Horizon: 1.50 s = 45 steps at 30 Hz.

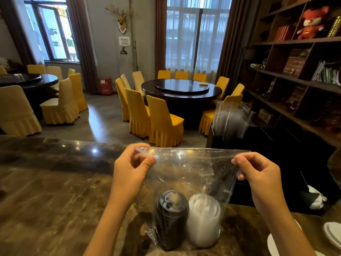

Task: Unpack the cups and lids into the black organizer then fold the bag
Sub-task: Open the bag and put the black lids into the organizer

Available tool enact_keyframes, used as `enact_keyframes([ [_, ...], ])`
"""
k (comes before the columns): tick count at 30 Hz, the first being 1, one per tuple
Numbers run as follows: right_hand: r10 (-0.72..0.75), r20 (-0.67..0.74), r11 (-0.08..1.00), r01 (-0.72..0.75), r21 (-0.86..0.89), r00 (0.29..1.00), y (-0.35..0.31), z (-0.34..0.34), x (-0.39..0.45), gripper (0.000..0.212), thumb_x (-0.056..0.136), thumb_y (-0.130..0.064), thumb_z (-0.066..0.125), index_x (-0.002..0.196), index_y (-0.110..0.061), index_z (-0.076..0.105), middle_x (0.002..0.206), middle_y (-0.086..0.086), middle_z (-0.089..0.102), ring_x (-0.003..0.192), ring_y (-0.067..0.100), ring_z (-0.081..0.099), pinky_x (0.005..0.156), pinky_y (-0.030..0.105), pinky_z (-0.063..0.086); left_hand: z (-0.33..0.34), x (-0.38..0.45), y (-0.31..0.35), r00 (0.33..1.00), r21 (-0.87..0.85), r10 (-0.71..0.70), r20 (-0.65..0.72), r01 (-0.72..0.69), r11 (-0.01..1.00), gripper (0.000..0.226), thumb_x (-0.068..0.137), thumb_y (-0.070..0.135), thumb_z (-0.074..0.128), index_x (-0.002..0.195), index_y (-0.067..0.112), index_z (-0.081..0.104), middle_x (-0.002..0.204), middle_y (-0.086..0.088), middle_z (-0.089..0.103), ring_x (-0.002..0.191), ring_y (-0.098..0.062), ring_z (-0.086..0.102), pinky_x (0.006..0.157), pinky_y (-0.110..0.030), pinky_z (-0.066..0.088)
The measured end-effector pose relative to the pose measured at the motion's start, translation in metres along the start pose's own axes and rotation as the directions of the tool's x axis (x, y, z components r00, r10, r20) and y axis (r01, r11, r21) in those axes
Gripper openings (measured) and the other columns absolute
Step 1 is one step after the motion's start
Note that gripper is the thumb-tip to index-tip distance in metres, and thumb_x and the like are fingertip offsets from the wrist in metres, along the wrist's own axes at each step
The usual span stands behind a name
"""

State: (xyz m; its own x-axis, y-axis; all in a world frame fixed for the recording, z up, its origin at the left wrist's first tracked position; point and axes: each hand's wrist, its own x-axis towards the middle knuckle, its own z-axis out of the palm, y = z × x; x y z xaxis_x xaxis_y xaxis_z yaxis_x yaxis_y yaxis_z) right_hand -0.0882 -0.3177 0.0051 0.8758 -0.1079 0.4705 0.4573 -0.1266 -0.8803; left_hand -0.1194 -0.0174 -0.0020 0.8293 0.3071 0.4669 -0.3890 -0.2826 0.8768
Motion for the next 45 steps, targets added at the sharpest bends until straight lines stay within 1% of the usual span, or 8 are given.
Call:
enact_keyframes([
  [3,-0.015,-0.03,0.999,0.016,0.037,0.999,0.001,-0.003,-0.007,0.012,0.092,-0.02,0.064,0.098,-0.03,0.065,0.085,0.006,0.073,0.063,0.018,0.061,0.056,0.023,0.055,-0.003,0.0,0.006,0.977,0.057,0.198,0.078,-0.202,0.978,0.081,0.083,0.003,0.078,0.14,0.049,0.041,0.099,0.009,0.07,0.089,-0.012,0.071,0.079,-0.022,0.058],
  [8,-0.102,-0.044,0.994,0.101,-0.033,0.994,-0.005,-0.003,-0.008,0.03,0.095,-0.012,0.062,0.103,-0.04,0.051,0.091,0.006,0.071,0.088,0.015,0.071,0.077,0.023,0.057,-0.009,0.012,0.021,0.843,0.115,0.473,0.255,-0.512,0.851,0.025,0.09,0.011,0.074,0.113,0.019,0.072,0.105,0.005,0.067,0.096,-0.014,0.067,0.08,-0.02,0.055],
  [20,-0.102,0.169,0.964,0.14,-0.227,0.98,-0.014,0.001,-0.008,0.054,0.076,-0.033,0.078,0.124,-0.046,0.055,0.111,-0.026,0.064,0.108,-0.002,0.062,0.081,0.007,0.049,0.007,0.023,0.039,0.981,-0.042,0.181,0.069,-0.178,0.983,0.017,0.095,0.018,0.068,0.08,0.021,0.076,0.073,-0.001,0.074,0.062,-0.012,0.068,0.058,-0.02,0.056],
  [23,-0.153,0.116,0.971,0.171,-0.169,0.981,-0.019,0.001,-0.004,0.014,0.09,-0.034,0.065,0.103,-0.034,0.071,0.098,-0.018,0.071,0.095,0.002,0.067,0.075,0.011,0.05,0.009,0.027,0.04,0.988,-0.045,0.147,0.054,-0.145,0.988,0.019,0.096,0.021,0.068,0.078,0.021,0.076,0.069,-0.002,0.073,0.06,-0.012,0.065,0.057,-0.023,0.055],
  [29,-0.033,-0.077,0.993,0.023,-0.118,0.996,-0.04,-0.002,0.002,0.015,0.097,-0.027,0.061,0.088,-0.023,0.073,0.083,0.0,0.072,0.081,0.013,0.067,0.078,0.037,0.058,0.01,0.027,0.04,0.988,-0.037,0.144,0.05,-0.142,0.989,0.018,0.096,0.023,0.068,0.08,0.022,0.076,0.07,-0.002,0.074,0.06,-0.008,0.065,0.056,-0.019,0.054],
  [32,-0.32,-0.234,0.939,0.275,-0.206,0.918,-0.081,0.0,-0.005,0.009,0.097,-0.017,0.06,0.1,-0.023,0.066,0.091,-0.007,0.067,0.085,0.007,0.065,0.075,0.027,0.056,0.009,0.026,0.041,0.989,-0.029,0.139,0.04,-0.138,0.99,0.017,0.096,0.022,0.067,0.081,0.022,0.077,0.072,-0.001,0.074,0.061,-0.006,0.066,0.057,-0.017,0.054],
  [38,-0.269,0.653,0.734,0.59,-0.337,0.708,-0.131,0.054,-0.02,0.029,0.097,-0.01,0.051,0.12,-0.018,0.066,0.108,-0.006,0.07,0.1,0.005,0.063,0.085,0.022,0.053,0.013,0.022,0.046,0.989,-0.033,0.14,0.035,-0.139,0.99,0.017,0.098,0.019,0.065,0.084,0.016,0.075,0.07,-0.005,0.072,0.059,-0.007,0.063,0.056,-0.019,0.053],
  [45,0.069,0.688,0.446,0.595,-0.669,0.722,-0.102,0.086,0.0,0.039,0.093,-0.002,0.048,0.126,-0.022,0.054,0.114,0.005,0.066,0.098,0.027,0.063,0.079,0.042,0.055,0.009,0.017,0.049,0.988,-0.027,0.156,-0.007,-0.156,0.987,0.018,0.097,0.014,0.066,0.086,0.002,0.075,0.069,-0.012,0.071,0.058,-0.007,0.06,0.056,-0.024,0.052],
])
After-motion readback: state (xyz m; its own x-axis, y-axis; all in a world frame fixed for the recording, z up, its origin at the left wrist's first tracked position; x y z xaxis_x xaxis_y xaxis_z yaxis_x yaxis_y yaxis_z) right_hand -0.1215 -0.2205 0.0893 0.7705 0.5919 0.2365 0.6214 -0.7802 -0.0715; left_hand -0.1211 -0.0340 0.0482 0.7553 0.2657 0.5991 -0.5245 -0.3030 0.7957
